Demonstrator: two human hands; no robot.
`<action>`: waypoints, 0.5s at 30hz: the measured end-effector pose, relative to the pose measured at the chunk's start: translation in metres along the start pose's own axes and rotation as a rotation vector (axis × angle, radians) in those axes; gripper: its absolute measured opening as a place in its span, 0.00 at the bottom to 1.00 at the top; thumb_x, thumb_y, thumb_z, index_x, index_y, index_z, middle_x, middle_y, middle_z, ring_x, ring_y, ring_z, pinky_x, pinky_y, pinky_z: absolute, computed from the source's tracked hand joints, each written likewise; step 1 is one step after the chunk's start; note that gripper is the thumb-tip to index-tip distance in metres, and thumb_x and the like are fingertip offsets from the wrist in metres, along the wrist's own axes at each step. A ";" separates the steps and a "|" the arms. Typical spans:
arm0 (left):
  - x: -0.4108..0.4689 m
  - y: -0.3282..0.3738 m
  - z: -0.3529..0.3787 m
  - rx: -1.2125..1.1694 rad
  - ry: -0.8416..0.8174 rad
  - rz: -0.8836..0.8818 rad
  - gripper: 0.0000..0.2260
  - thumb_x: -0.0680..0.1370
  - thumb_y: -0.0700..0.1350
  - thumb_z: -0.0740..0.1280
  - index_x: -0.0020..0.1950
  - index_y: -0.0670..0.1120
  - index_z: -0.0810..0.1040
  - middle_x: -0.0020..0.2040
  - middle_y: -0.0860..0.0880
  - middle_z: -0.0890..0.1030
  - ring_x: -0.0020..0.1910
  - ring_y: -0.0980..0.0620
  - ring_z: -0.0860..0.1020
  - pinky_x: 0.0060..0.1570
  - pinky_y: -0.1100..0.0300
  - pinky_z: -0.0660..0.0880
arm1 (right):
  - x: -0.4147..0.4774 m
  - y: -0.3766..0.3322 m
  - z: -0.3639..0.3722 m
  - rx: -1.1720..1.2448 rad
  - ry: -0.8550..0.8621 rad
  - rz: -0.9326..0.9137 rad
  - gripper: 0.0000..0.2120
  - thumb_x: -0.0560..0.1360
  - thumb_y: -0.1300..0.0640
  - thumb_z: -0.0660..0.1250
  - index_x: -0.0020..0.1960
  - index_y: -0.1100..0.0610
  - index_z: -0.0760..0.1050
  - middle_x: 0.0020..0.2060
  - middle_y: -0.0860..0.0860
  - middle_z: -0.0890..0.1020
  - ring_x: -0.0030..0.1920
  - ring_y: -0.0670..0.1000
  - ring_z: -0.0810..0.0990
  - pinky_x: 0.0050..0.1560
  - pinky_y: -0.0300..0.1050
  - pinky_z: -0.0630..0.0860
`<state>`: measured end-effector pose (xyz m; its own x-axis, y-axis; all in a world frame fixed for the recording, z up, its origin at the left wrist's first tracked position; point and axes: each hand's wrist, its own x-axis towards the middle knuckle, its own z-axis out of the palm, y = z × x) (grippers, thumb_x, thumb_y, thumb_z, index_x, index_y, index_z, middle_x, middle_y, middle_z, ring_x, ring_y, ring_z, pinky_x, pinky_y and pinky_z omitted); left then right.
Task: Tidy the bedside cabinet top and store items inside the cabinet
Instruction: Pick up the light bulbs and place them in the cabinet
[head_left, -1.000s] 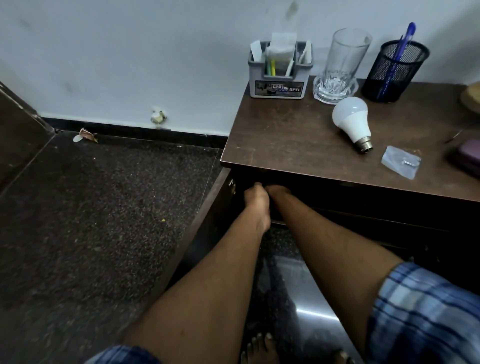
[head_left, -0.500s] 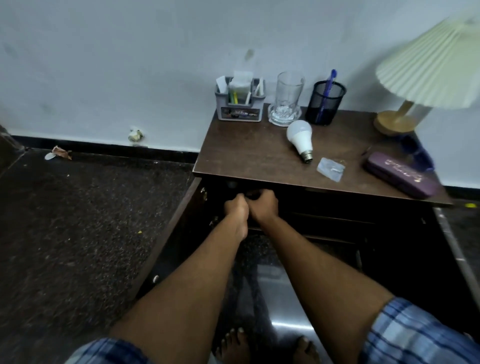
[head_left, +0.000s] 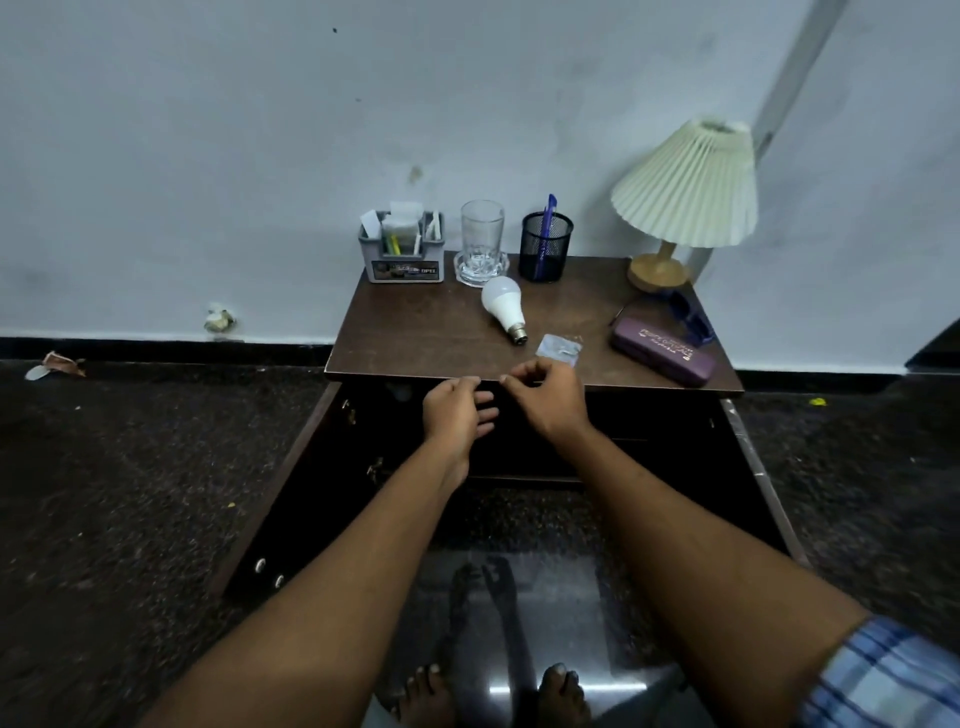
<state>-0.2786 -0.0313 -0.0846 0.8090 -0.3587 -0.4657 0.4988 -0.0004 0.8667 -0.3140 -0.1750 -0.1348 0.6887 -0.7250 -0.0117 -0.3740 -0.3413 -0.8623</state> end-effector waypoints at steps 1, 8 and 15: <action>0.000 0.003 0.003 -0.023 -0.009 0.012 0.07 0.82 0.44 0.59 0.54 0.46 0.76 0.48 0.44 0.82 0.44 0.45 0.82 0.43 0.55 0.78 | -0.007 -0.014 -0.011 0.011 0.012 -0.003 0.12 0.69 0.44 0.74 0.46 0.52 0.82 0.38 0.44 0.85 0.40 0.42 0.84 0.44 0.39 0.80; 0.018 0.010 0.024 -0.136 -0.044 0.073 0.08 0.83 0.42 0.61 0.58 0.43 0.76 0.53 0.42 0.80 0.54 0.44 0.80 0.50 0.60 0.76 | 0.004 -0.041 -0.038 -0.029 0.141 -0.028 0.12 0.70 0.51 0.78 0.49 0.55 0.82 0.41 0.46 0.84 0.40 0.45 0.81 0.42 0.35 0.73; 0.048 0.010 0.026 -0.135 -0.022 0.154 0.07 0.80 0.36 0.63 0.50 0.46 0.78 0.45 0.46 0.78 0.45 0.50 0.76 0.40 0.68 0.73 | 0.036 -0.056 -0.021 -0.101 0.195 -0.035 0.21 0.66 0.48 0.80 0.53 0.56 0.80 0.47 0.50 0.84 0.49 0.50 0.83 0.53 0.45 0.78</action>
<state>-0.2425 -0.0733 -0.0935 0.8729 -0.3650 -0.3239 0.4076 0.1804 0.8952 -0.2810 -0.1940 -0.0762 0.5727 -0.8104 0.1238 -0.4190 -0.4192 -0.8054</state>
